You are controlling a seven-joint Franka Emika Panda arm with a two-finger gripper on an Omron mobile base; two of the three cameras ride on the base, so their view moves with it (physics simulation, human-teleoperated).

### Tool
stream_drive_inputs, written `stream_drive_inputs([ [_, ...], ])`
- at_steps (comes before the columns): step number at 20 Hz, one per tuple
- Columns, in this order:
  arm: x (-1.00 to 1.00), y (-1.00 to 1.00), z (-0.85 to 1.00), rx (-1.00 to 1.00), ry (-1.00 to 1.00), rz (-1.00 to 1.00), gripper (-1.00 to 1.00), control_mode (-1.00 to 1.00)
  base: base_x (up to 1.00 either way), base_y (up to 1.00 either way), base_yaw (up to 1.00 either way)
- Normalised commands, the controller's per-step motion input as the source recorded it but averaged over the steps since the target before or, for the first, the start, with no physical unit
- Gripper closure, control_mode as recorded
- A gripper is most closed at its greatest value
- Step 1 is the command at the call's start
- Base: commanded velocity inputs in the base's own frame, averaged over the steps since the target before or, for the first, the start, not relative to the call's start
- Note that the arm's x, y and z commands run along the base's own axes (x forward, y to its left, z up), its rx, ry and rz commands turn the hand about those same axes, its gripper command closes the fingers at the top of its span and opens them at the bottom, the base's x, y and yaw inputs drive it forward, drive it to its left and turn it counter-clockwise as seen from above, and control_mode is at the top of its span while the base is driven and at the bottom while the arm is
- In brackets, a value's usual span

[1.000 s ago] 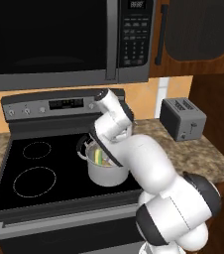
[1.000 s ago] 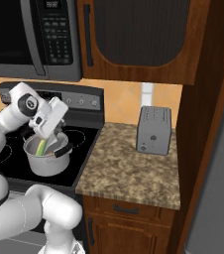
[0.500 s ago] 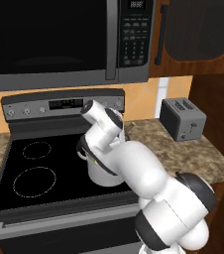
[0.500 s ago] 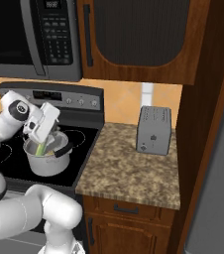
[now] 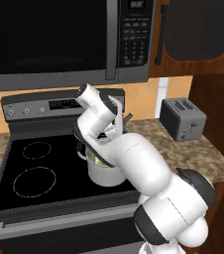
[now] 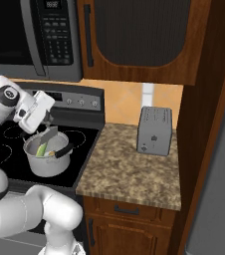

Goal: Put the cucumber and corn in the pot. Retrieve the spatula and lightly stir the vegetables in the pot.

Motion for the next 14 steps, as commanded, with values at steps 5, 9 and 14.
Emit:
stream_drive_inputs([
  [5,-0.13,0.26,0.00,0.02,0.07,-0.34,1.00,-1.00,0.00,0.00,0.00],
  [9,-0.12,0.43,0.07,0.06,0.00,-0.45,1.00,-1.00,0.00,0.00,0.00],
  [14,0.21,0.44,-0.14,0.01,0.01,-0.54,1.00,-1.00,0.00,0.00,0.00],
])
